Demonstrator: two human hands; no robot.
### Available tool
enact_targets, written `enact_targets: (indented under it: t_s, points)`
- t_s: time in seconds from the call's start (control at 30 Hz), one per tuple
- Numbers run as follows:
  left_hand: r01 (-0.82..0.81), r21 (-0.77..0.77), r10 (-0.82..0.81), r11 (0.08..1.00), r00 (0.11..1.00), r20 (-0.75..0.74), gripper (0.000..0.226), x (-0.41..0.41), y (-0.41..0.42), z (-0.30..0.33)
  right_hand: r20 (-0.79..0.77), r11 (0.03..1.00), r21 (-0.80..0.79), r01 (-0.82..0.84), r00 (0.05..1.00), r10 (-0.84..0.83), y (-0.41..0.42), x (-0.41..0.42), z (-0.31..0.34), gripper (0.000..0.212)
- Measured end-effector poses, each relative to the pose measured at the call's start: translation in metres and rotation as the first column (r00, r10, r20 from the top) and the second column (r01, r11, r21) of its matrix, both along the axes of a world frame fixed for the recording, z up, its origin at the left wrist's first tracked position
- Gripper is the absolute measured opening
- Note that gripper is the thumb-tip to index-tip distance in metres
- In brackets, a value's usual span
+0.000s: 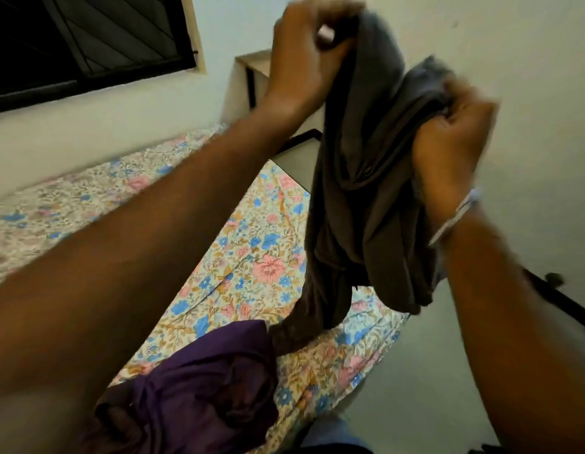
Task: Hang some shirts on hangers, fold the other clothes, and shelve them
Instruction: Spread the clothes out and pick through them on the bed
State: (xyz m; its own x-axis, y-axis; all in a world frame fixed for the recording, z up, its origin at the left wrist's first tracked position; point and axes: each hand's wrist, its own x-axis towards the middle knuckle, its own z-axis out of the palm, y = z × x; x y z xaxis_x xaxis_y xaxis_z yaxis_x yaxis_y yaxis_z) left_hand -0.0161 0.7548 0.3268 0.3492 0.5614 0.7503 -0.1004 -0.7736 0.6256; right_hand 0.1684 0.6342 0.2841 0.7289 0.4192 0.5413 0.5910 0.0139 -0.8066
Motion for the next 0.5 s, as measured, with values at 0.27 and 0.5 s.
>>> enact_targets:
  t_s: [0.27, 0.5]
  points:
    - [-0.288, -0.416, 0.003, 0.862, 0.825, -0.565, 0.038, -0.017, 0.055, -0.201, -0.167, 0.834, -0.499, -0.237, 0.970, 0.176, 0.081, -0.017, -0.186, 0.031]
    - [-0.596, -0.534, -0.156, 0.600, 0.567, -0.809, 0.025, -0.140, -0.024, -0.367, -0.367, 0.178, -0.877, -0.445, 0.862, 0.349, 0.066, -0.057, -0.351, 0.022]
